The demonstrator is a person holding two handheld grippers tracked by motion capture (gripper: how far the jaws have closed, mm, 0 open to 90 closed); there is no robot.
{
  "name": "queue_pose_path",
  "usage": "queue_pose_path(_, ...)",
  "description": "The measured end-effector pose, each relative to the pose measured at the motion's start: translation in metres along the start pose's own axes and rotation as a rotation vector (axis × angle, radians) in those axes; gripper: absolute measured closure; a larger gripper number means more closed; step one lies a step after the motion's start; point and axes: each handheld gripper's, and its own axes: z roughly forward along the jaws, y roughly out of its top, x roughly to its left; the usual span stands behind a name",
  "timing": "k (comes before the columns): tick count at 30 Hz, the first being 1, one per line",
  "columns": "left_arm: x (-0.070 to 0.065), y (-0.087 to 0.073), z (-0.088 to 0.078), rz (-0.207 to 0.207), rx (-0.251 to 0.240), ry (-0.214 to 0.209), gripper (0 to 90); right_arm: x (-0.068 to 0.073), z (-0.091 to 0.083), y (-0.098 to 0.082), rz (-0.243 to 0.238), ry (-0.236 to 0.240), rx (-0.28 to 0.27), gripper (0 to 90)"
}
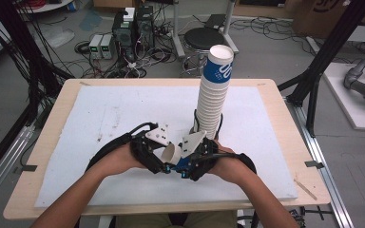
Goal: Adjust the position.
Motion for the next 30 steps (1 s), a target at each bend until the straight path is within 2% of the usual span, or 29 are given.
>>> queue_pose_path(5,-0.001,0.002,0.002,0.002,0.013,0.003,27.7,0.002,0.003,0.002,-0.008,0.004,0.029,26.2)
queue_pose_path(8,-0.001,0.002,0.004,-0.016,0.010,0.010,25.2,0.002,0.003,0.001,-0.010,0.003,0.033,26.7)
queue_pose_path(12,-0.002,0.001,0.005,-0.036,-0.026,0.021,20.8,0.001,0.003,0.000,0.007,0.001,0.030,25.8)
queue_pose_path(20,0.000,-0.005,0.005,-0.053,-0.093,-0.008,18.6,0.002,0.002,-0.006,0.024,0.010,0.001,26.1)
queue_pose_path(25,0.001,-0.009,-0.002,-0.049,-0.134,-0.011,19.3,0.001,0.000,-0.013,0.041,0.010,-0.014,26.3)
queue_pose_path(30,0.003,-0.013,-0.011,-0.064,-0.210,0.005,18.7,-0.001,-0.004,-0.023,0.070,0.012,-0.043,26.3)
